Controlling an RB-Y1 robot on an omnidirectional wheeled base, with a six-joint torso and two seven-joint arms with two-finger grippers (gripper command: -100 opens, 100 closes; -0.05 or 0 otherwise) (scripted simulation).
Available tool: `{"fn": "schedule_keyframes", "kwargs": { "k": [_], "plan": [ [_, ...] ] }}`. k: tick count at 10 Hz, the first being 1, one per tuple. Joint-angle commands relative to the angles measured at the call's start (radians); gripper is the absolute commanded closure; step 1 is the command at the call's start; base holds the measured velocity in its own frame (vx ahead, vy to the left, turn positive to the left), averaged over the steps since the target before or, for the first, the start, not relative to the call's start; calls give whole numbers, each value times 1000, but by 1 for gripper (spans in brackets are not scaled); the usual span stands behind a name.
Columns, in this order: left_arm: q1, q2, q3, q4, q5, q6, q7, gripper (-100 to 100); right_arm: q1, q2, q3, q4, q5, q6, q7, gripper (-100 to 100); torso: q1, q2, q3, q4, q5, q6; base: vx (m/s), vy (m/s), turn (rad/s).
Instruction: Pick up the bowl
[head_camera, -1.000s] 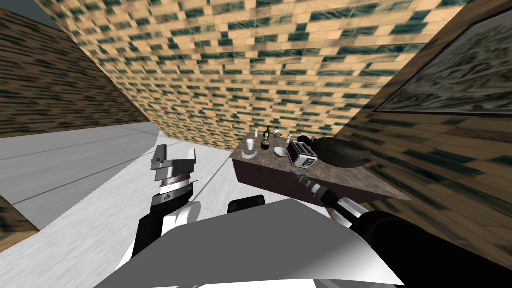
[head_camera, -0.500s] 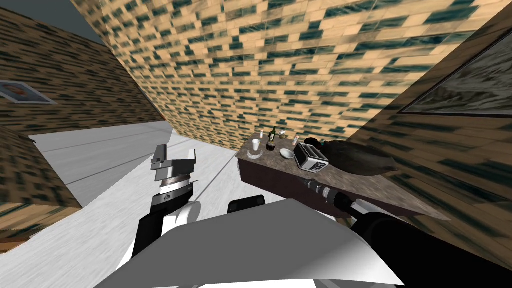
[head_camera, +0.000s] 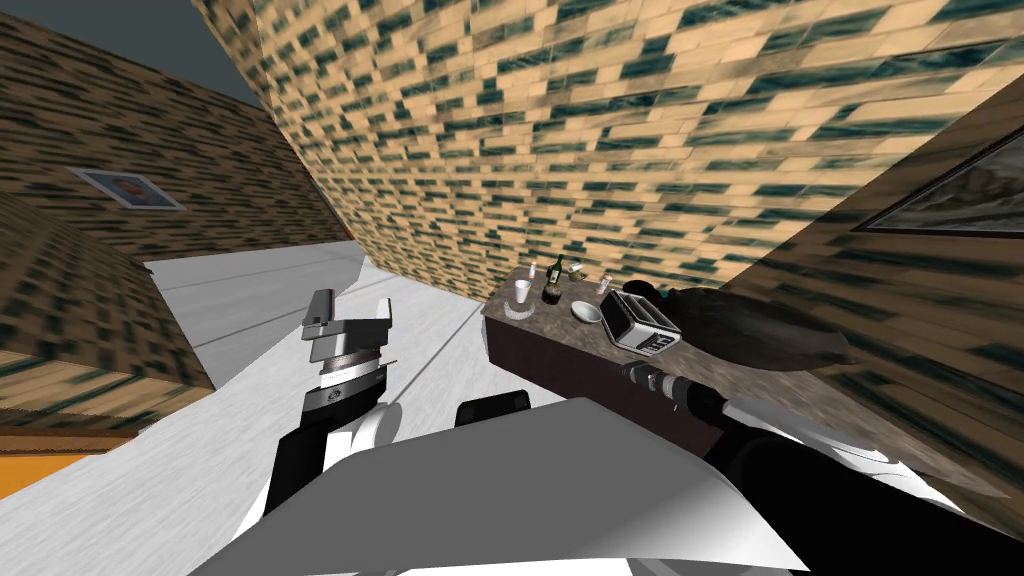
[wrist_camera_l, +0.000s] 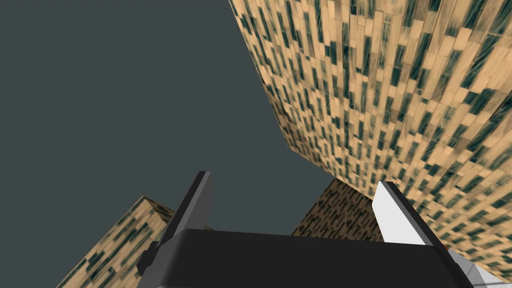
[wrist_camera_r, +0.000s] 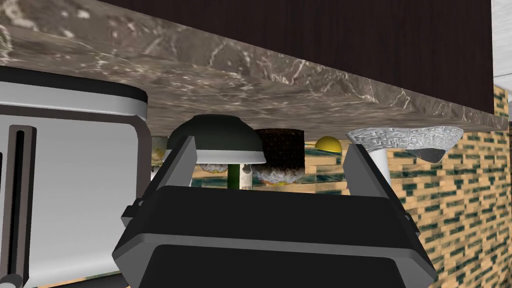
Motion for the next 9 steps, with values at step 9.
{"fn": "schedule_keyframes", "kwargs": {
  "k": [9],
  "plan": [
    [0, 0, 0, 0, 0, 0, 0, 0, 130, -259, -61, 184, 94, -29, 47, -100, -1, -2, -1, 0, 0, 0, 52, 35, 113]
  ]
}}
